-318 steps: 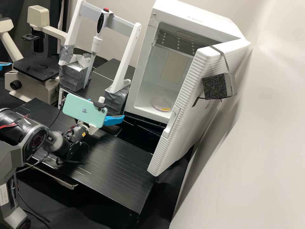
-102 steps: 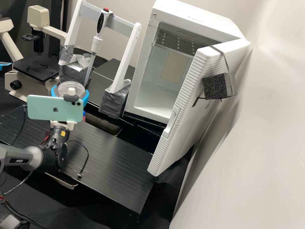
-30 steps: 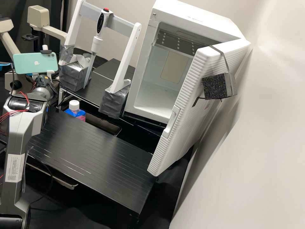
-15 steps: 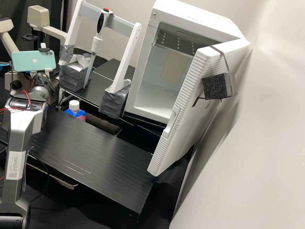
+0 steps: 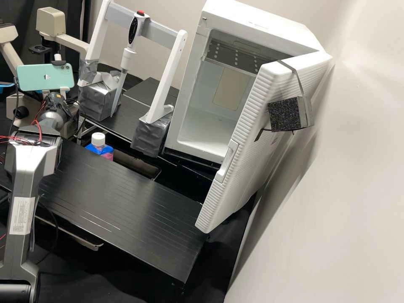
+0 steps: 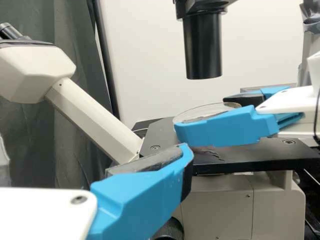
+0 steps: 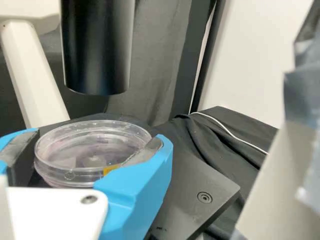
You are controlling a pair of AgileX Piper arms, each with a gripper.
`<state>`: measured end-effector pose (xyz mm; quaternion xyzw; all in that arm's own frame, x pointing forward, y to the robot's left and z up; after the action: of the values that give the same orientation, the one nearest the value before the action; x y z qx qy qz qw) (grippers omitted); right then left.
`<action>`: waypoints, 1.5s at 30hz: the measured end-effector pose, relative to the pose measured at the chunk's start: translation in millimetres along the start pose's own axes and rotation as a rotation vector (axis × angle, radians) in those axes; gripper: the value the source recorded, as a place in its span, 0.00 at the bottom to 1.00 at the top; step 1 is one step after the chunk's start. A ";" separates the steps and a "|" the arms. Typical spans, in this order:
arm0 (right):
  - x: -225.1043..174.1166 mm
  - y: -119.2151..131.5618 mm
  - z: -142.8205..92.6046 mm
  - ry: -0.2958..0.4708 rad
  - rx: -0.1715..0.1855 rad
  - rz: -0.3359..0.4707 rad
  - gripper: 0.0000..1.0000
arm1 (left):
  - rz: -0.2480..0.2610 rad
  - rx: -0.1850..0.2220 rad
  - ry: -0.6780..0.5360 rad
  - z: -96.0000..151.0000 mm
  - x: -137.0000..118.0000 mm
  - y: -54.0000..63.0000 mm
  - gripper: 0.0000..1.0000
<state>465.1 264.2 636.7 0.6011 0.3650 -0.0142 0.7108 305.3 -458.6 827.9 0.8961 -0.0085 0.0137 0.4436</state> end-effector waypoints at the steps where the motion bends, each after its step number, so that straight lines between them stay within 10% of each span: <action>1: 0.1 0.0 -0.6 0.001 0.000 0.000 0.00 | 0.000 0.000 0.000 0.0 0.0 0.0 1.00; 16: 5.1 -6.2 -0.7 0.007 0.000 -0.007 0.00 | 0.000 0.000 0.000 0.0 0.0 0.0 1.00; 17: 5.9 -6.6 -0.2 0.007 0.002 -0.006 1.00 | 0.000 0.000 0.000 0.0 0.0 0.0 1.00; 45: -30.0 4.0 -2.9 0.054 0.047 -0.005 1.00 | 0.000 0.000 0.000 0.0 0.0 0.0 1.00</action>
<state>443.5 255.3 656.1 0.6170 0.3852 -0.0085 0.6862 305.3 -458.6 827.9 0.8961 -0.0085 0.0137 0.4436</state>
